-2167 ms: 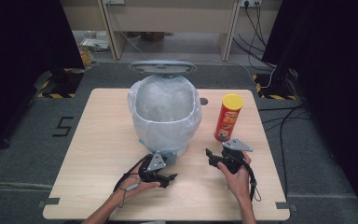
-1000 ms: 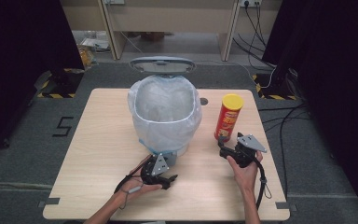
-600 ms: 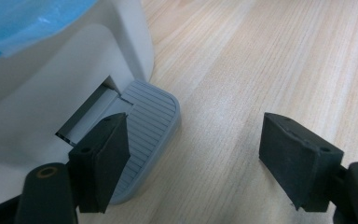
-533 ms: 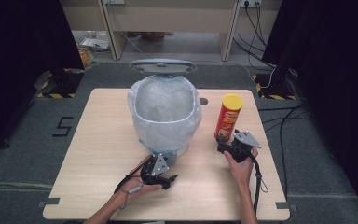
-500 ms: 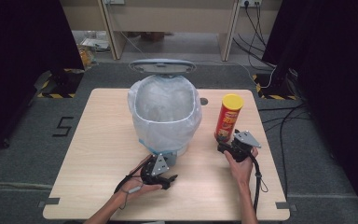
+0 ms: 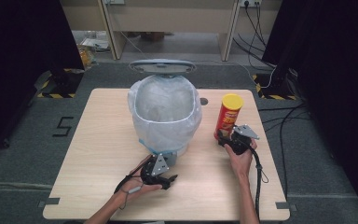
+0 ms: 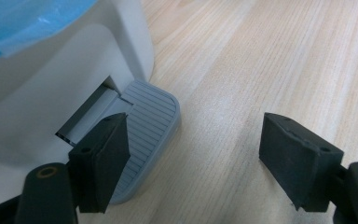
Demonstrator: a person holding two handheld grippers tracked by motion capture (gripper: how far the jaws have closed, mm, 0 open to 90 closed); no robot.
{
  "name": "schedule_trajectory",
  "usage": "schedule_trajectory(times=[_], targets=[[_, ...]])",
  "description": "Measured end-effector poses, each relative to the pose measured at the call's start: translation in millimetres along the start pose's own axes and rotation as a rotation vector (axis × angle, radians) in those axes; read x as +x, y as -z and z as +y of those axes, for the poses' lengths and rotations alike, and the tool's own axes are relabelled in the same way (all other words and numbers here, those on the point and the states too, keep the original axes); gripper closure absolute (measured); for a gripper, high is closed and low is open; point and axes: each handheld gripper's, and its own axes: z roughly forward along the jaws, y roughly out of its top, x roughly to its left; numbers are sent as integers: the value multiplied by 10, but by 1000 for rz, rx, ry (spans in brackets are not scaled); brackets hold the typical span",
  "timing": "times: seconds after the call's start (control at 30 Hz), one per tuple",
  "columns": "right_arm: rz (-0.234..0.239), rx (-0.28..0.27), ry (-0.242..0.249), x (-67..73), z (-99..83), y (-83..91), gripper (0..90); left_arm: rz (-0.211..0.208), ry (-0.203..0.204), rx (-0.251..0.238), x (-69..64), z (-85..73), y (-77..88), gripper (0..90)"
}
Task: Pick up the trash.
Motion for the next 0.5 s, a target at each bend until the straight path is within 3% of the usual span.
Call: schedule_trajectory(times=[0.5], targets=[[36, -67, -2, -62, -27, -79, 207, 1, -1, 0, -2, 0, 0, 236]])
